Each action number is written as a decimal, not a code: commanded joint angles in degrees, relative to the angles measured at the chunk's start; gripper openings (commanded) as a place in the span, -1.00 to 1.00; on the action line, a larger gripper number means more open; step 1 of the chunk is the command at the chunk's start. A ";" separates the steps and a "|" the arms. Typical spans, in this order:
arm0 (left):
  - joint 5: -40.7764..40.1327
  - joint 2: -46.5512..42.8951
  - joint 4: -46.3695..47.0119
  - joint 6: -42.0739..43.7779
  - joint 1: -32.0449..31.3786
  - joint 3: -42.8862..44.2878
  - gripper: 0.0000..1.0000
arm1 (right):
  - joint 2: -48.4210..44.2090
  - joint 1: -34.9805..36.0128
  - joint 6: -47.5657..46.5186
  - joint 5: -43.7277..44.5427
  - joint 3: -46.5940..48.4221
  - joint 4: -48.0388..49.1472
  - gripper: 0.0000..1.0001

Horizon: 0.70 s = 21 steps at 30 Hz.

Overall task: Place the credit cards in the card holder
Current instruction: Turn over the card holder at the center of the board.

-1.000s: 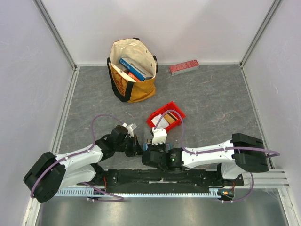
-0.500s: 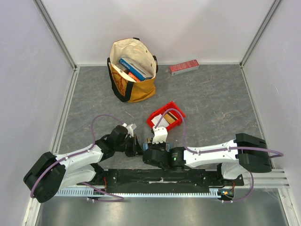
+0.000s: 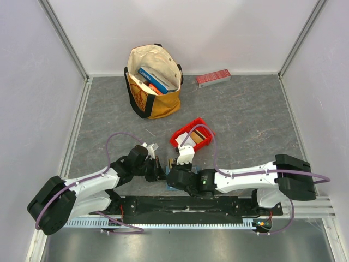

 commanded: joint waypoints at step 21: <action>0.71 0.16 1.31 -0.43 -0.21 0.07 -0.96 | 1.91 -1.55 0.47 -1.48 -1.36 3.56 -1.00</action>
